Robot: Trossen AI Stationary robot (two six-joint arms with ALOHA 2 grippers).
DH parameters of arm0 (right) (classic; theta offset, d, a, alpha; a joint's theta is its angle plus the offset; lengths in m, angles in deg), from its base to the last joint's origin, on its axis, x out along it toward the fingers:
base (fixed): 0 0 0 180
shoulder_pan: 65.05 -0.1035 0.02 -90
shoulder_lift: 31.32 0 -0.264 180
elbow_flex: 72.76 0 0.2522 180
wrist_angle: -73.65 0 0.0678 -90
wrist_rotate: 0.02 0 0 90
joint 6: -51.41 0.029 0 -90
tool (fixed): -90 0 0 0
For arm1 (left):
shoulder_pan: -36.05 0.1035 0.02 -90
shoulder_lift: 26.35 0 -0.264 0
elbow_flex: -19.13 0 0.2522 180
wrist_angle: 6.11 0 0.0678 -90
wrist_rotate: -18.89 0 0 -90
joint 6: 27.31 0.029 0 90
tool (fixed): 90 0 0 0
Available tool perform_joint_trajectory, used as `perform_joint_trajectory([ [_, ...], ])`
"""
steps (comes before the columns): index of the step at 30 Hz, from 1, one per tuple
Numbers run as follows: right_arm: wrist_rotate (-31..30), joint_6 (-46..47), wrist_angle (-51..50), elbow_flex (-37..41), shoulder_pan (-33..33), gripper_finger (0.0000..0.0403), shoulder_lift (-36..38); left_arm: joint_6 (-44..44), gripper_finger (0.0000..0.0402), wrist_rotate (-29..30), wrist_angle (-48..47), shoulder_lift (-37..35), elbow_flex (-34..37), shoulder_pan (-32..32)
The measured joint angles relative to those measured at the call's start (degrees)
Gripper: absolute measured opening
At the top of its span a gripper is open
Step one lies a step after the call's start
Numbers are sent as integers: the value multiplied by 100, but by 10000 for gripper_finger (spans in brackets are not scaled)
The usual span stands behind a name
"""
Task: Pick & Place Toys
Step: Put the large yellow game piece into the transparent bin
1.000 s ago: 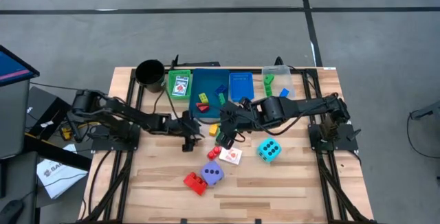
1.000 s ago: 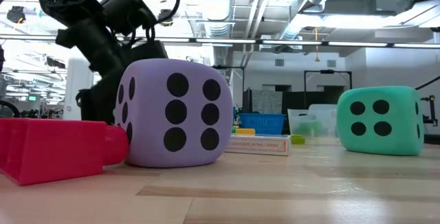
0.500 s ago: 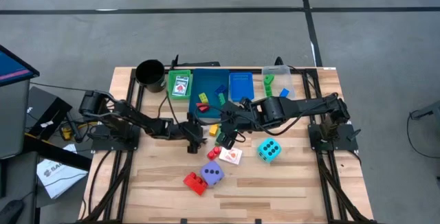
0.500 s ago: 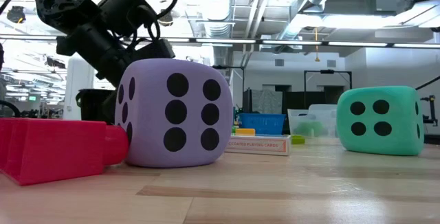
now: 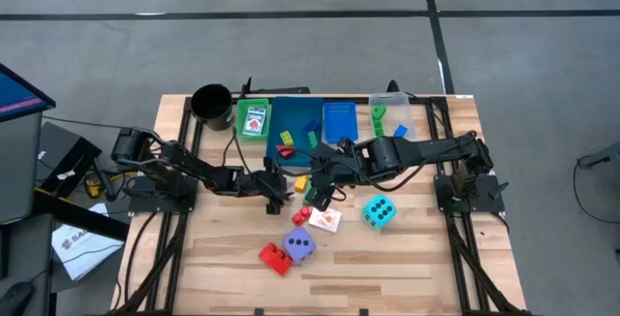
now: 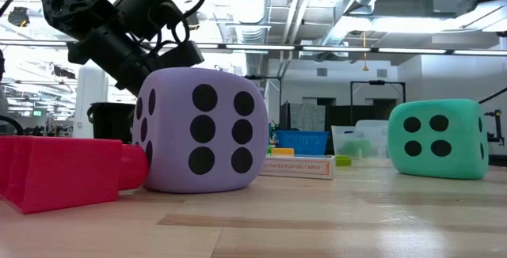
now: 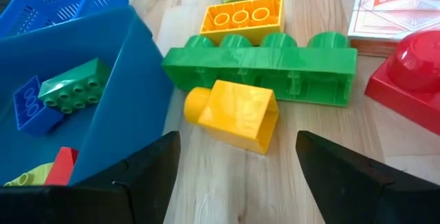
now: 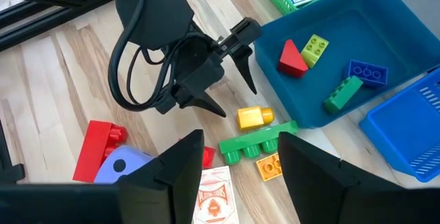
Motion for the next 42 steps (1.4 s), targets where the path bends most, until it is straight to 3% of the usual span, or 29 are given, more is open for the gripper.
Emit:
perform_joint_trajectory([
  [15, 2, -70, 0, 1, 0, 184, 0, -201, 282, 17, 142, 0, 0, 0],
  [19, 2, -70, 2, 1, 0, 184, 0, -220, 282, 25, 363, 281, -2, 11],
  [25, 0, -70, 1, 0, -76, 184, 0, -861, 282, 165, 555, 764, -4, 12],
  [42, 2, -321, -20, 0, -155, 184, 0, -2485, 282, 898, 648, 796, -2, 116],
])
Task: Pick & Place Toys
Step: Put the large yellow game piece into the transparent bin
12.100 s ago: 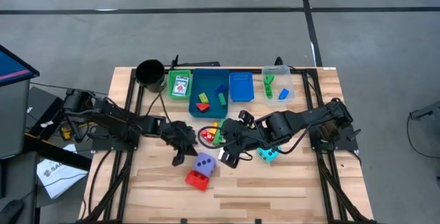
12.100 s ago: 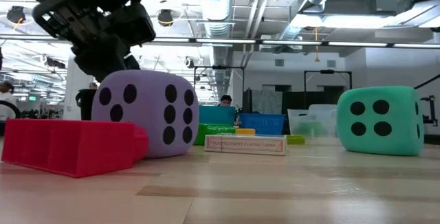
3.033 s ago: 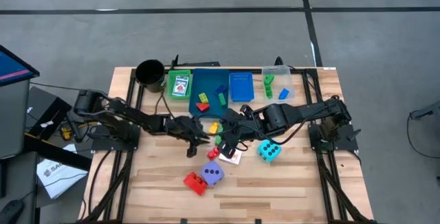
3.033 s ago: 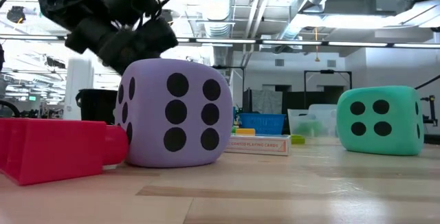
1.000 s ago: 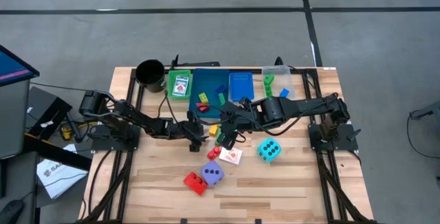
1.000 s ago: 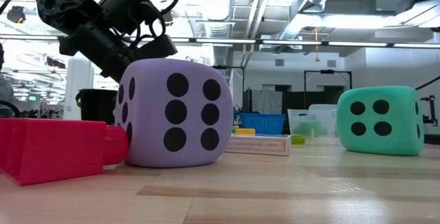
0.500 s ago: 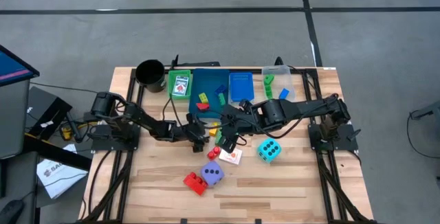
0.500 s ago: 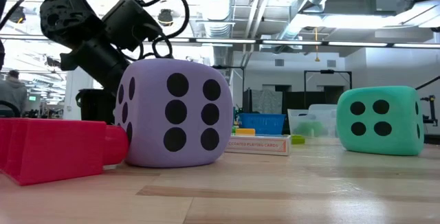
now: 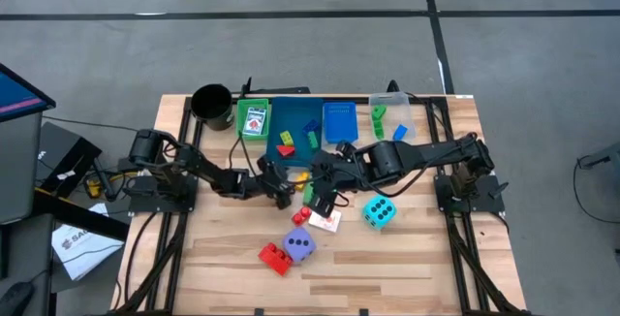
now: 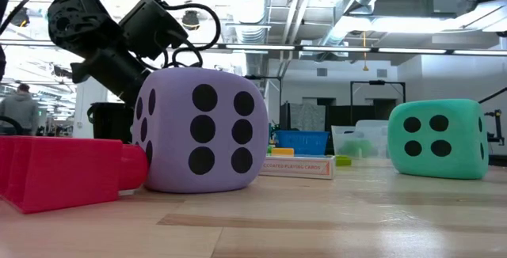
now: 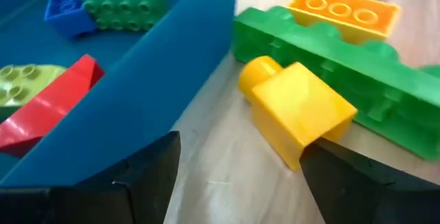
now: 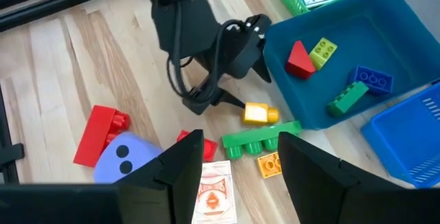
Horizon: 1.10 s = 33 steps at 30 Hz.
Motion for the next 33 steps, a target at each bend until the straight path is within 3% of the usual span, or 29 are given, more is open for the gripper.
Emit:
perform_joint_trajectory([
  [7, -1, -216, 0, -1, 0, 184, 0, -787, 282, 97, 2, 0, 0, 209],
  [15, -2, -261, 0, 0, 4, 184, 0, -826, 260, -407, 121, 0, 0, 201],
  [22, -13, -261, 8, 0, 7, 184, 0, -826, 190, -494, 410, 0, 0, 201],
  [33, -17, -259, 19, -2, 9, 184, 0, -870, 49, -662, 498, -2, -2, 201],
])
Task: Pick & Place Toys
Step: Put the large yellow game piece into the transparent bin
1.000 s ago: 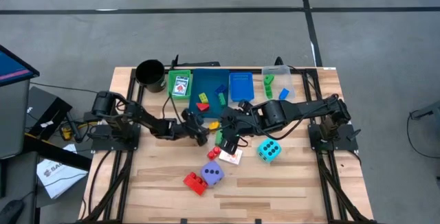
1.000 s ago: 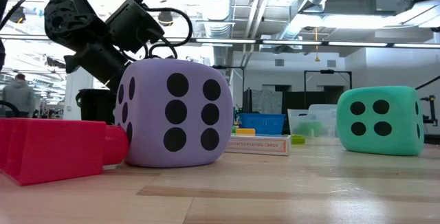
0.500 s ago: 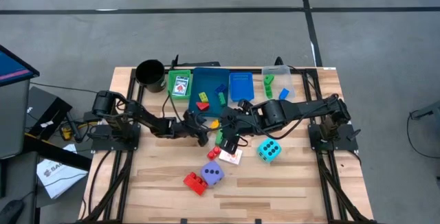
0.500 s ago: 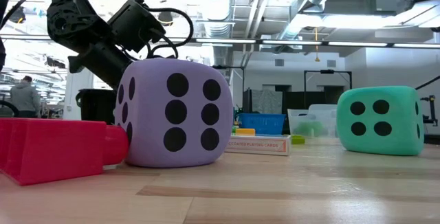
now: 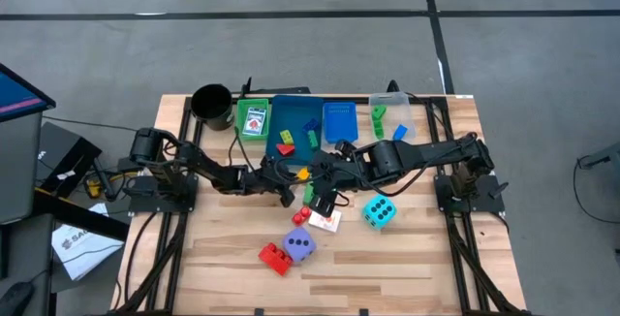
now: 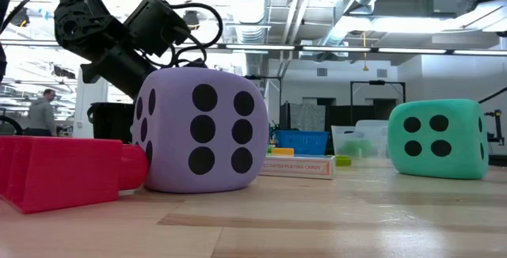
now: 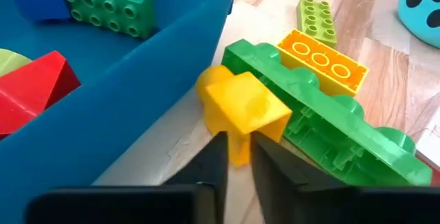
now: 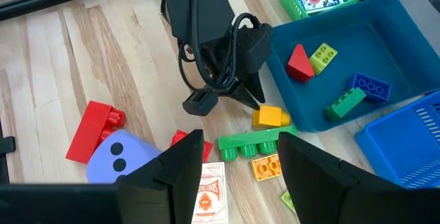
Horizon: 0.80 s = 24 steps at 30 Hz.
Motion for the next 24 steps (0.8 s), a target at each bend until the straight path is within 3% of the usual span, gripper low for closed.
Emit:
perform_joint_trajectory([
  [4, 0, 3, 1, 2, 2, 184, 0, -7, 6, -20, -21, 0, 0, 2],
  [18, -2, 15, 1, 0, -4, 184, 0, 50, 0, -314, 2, -102, 0, 7],
  [24, -31, 0, -13, 0, -4, 184, 0, 648, 0, -323, -289, -878, 2, 7],
])
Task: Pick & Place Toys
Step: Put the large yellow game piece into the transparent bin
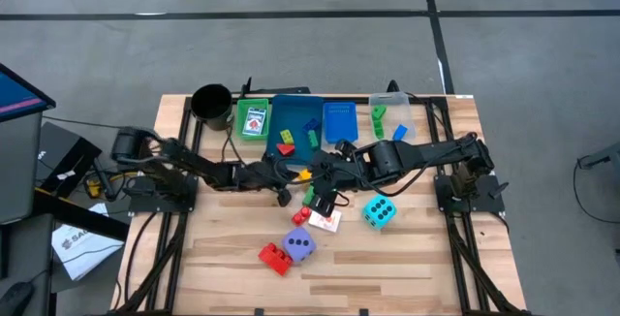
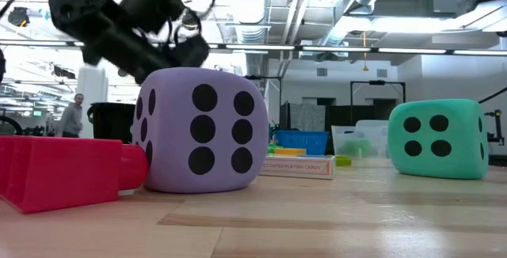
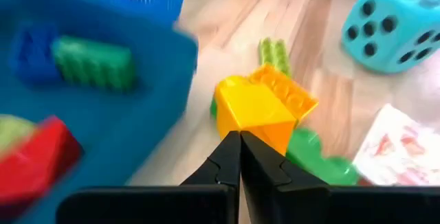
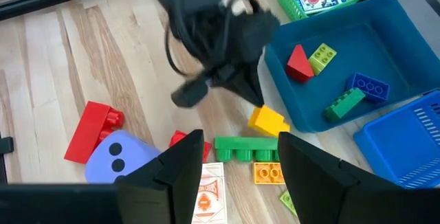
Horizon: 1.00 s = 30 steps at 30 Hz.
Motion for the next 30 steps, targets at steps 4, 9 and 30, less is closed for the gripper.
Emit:
perform_joint_trajectory([
  [4, -80, -1, -10, 1, 0, 184, 0, 335, 0, 118, -609, -757, -1, 5],
  [9, -170, 0, 5, 0, 15, 184, -1, 634, 0, 372, -1172, -1657, -4, 131],
  [30, -262, 57, 634, 0, 39, 184, 0, 904, 12, -1370, -2865, -3188, -2, 920],
])
